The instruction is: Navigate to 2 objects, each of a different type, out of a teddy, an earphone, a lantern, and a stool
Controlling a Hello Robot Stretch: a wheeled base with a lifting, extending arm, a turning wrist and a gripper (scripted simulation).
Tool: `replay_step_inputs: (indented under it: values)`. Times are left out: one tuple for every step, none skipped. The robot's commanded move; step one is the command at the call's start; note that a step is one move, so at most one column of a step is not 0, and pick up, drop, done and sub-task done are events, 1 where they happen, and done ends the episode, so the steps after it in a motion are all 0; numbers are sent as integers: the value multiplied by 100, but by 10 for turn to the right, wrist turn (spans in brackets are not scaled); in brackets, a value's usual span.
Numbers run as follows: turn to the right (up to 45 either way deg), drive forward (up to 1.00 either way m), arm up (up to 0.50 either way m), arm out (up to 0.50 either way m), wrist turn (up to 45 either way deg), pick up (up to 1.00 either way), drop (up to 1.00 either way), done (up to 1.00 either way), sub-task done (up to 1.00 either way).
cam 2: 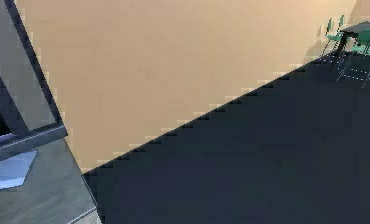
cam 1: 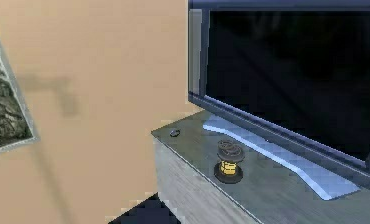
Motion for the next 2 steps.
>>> replay_step_inputs:
  values:
    - [150,0,0,0,0,0,0,0,0]
    - [0,0,0,0,0,0,0,100,0]
